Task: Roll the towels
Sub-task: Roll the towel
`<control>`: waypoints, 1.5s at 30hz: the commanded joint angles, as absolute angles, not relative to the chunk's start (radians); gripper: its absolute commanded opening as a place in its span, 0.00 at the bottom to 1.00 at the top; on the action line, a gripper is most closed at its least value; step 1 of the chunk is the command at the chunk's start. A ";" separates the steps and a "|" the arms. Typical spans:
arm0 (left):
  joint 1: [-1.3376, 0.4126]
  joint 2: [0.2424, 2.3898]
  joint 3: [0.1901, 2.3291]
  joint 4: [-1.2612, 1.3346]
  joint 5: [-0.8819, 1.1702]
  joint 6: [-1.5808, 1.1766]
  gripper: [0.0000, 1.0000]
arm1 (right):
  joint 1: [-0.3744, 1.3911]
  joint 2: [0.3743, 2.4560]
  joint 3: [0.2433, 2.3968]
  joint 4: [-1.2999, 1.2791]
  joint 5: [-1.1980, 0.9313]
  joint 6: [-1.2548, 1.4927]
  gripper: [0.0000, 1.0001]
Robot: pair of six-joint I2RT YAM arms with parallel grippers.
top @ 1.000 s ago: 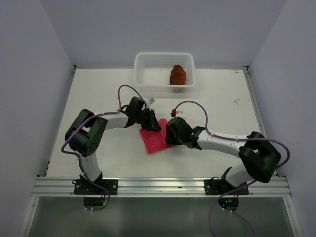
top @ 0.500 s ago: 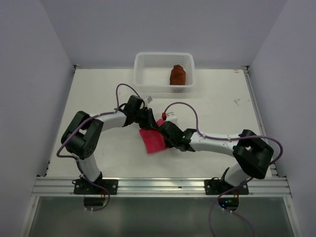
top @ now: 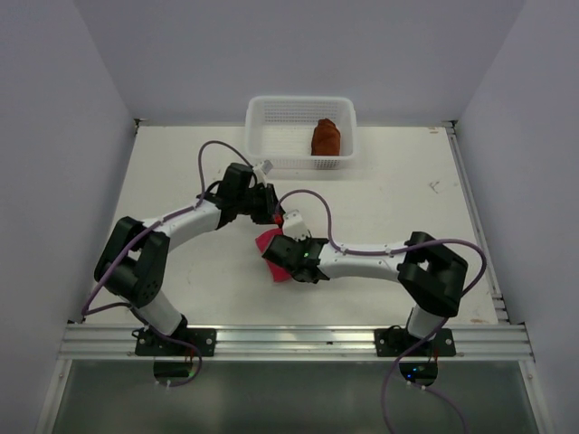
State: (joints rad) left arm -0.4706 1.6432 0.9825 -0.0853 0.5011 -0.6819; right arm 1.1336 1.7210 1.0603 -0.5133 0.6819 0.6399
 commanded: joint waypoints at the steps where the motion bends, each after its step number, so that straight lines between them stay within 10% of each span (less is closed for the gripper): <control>1: -0.465 1.618 0.979 -0.029 0.537 -0.704 0.20 | 1.163 1.772 1.127 -0.626 0.796 0.657 0.25; 24: -0.546 1.749 0.834 0.138 0.526 -0.736 0.18 | 1.258 1.910 1.264 -0.729 0.859 0.673 0.32; 34: -0.546 1.759 0.825 0.092 0.482 -0.703 0.18 | 1.255 1.809 1.255 -0.706 0.836 0.681 0.55; 45: -0.543 1.752 0.816 0.078 0.471 -0.690 0.18 | 1.189 1.505 1.080 -0.501 0.668 0.687 0.58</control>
